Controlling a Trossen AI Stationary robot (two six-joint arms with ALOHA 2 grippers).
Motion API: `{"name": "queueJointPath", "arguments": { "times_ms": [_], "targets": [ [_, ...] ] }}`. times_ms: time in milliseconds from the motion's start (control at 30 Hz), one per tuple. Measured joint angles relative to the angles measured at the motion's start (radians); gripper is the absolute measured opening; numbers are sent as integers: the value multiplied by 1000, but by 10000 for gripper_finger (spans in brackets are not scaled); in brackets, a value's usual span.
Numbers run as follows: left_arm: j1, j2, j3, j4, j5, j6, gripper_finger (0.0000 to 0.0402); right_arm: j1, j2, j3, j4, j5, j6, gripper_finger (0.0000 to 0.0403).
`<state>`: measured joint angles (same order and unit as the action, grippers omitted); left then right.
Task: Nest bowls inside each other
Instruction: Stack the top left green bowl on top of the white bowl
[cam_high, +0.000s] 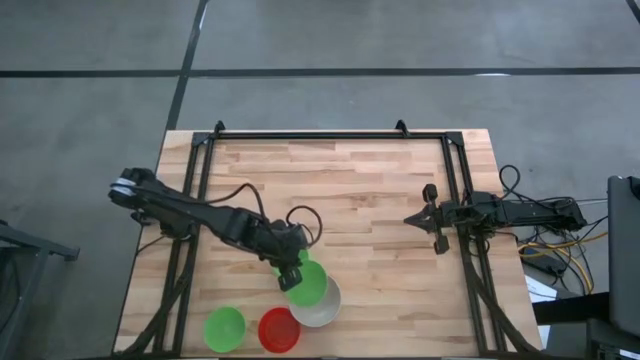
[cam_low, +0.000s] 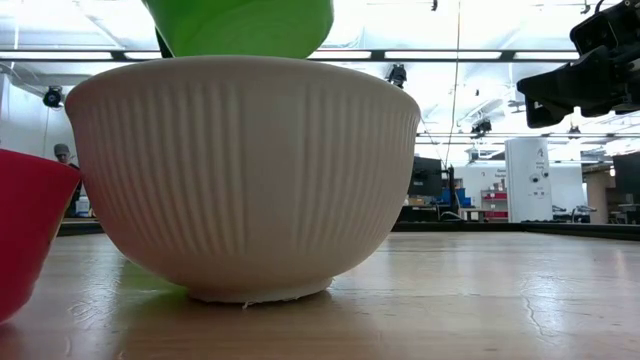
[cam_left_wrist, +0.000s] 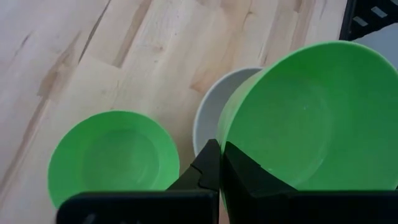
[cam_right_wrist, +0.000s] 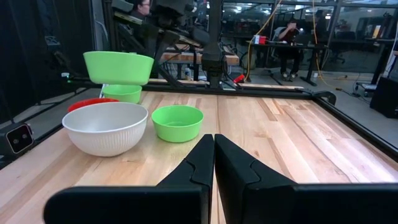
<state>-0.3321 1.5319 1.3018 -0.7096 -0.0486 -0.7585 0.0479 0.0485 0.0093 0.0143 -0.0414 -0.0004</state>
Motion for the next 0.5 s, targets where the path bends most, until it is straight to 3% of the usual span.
{"name": "queueJointPath", "arguments": {
  "times_ms": [500],
  "targets": [
    [-11, 77, 0, 56, 9, -15, 3, 0, 0, 0, 0, 0, 0, 9]
  ]
}}
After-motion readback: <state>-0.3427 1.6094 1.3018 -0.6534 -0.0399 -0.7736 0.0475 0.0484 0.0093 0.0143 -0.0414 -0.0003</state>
